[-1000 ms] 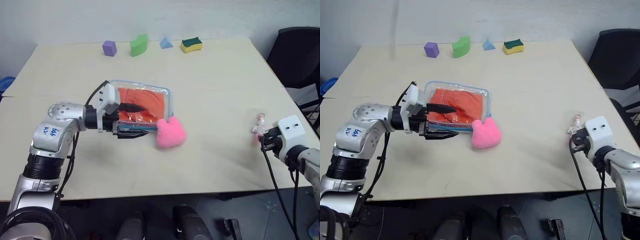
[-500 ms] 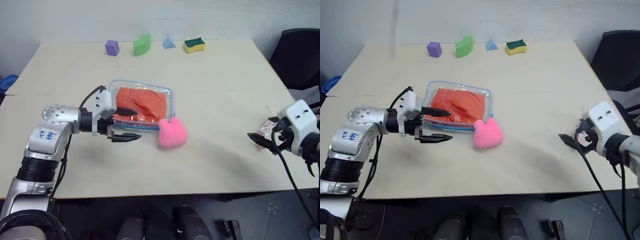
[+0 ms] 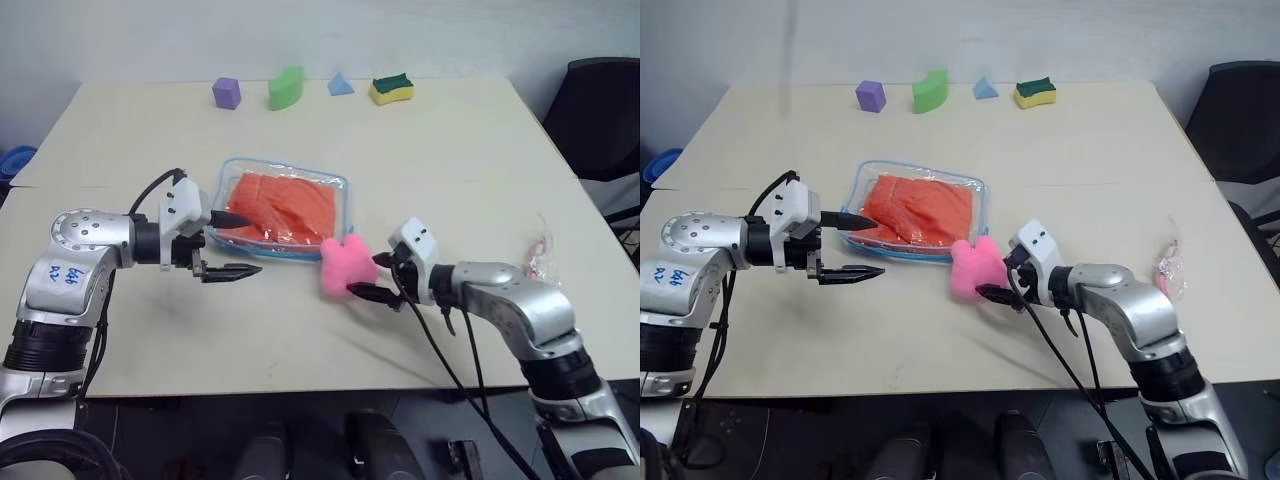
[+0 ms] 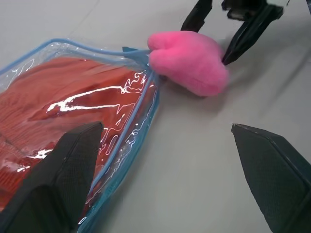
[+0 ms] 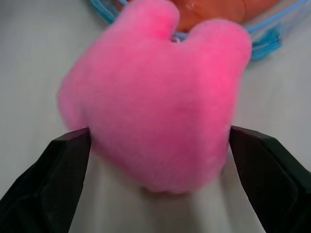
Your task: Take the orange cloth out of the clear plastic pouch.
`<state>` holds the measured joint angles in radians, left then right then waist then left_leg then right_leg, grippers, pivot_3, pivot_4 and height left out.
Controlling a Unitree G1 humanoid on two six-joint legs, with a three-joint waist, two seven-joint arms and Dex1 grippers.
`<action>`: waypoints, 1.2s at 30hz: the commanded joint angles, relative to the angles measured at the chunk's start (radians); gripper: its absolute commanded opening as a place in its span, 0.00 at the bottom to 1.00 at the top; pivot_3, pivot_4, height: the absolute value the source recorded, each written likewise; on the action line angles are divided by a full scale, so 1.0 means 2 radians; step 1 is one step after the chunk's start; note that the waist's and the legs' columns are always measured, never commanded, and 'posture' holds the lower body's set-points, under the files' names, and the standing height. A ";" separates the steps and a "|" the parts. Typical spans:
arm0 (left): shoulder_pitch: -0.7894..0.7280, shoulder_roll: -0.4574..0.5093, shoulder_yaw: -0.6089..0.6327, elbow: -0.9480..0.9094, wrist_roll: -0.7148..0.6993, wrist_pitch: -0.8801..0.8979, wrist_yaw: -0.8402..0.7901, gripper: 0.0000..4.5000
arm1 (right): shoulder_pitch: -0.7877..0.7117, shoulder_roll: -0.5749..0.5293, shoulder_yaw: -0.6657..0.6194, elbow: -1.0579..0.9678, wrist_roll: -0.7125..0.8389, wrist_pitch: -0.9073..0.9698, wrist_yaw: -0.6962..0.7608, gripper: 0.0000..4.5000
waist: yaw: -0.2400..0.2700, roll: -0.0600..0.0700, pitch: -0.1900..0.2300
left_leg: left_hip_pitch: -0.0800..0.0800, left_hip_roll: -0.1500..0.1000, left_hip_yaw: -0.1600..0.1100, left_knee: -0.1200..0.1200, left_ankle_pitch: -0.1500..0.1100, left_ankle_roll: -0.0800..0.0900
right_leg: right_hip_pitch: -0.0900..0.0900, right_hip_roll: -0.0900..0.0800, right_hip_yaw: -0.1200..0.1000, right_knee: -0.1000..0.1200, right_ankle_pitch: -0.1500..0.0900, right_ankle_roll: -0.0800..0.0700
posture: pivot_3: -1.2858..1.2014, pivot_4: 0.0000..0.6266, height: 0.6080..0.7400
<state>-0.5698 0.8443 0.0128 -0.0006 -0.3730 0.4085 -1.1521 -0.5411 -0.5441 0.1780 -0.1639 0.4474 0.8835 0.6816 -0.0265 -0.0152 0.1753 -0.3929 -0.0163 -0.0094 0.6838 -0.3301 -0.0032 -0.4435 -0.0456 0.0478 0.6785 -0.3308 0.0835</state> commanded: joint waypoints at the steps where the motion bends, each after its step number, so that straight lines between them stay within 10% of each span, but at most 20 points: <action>1: 0.012 0.013 0.026 -0.036 -0.011 0.009 0.008 1.00 | -0.016 0.018 -0.006 0.007 0.003 -0.017 0.010 0.80 | -0.001 0.000 0.000 | 0.000 0.000 0.000 0.000 0.000 0.000 | 0.000 0.000 0.000 0.000 0.000 0.000 | 0.52 0.24 1.00; 13: 0.037 0.013 0.041 -0.077 -0.020 0.035 0.030 1.00 | -0.045 0.075 0.060 0.006 -0.004 -0.022 0.052 0.01 | -0.002 0.000 0.000 | 0.000 0.000 -0.001 0.000 0.000 0.000 | 0.000 0.000 -0.001 0.000 0.000 0.000 | 0.52 0.24 1.00; 20: 0.023 -0.001 0.016 -0.076 -0.018 0.037 0.027 1.00 | -0.055 0.095 0.116 0.062 -0.079 -0.077 0.041 0.01 | -0.002 0.000 0.000 | 0.000 0.000 -0.001 0.000 0.000 0.000 | 0.000 0.000 -0.001 0.000 0.000 0.000 | 0.52 0.24 1.00; 30: 0.012 -0.039 -0.063 -0.057 0.040 -0.019 0.024 1.00 | -0.027 0.044 0.088 -0.041 -0.072 -0.057 0.058 0.73 | -0.001 0.000 0.000 | 0.000 0.000 -0.001 0.000 0.000 0.000 | 0.000 0.000 -0.001 0.000 0.000 0.000 | 0.52 0.24 1.00; 36: -0.005 -0.073 -0.098 -0.023 0.087 -0.064 0.038 1.00 | -0.026 -0.002 0.058 -0.120 -0.047 -0.022 0.071 0.73 | -0.001 0.000 0.000 | 0.000 0.000 -0.002 0.000 0.000 0.000 | 0.000 0.000 -0.002 0.000 0.000 0.000 | 0.52 0.24 1.00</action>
<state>-0.5588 0.7023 -0.1851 -0.0397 -0.2178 0.3116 -1.0906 -0.5787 -0.5343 0.3295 -0.3412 0.3347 0.8296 0.8127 -0.0277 -0.0158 0.1749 -0.3928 -0.0167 -0.0127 0.6841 -0.3302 -0.0038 -0.4429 -0.0455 0.0447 0.6783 -0.3308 0.0835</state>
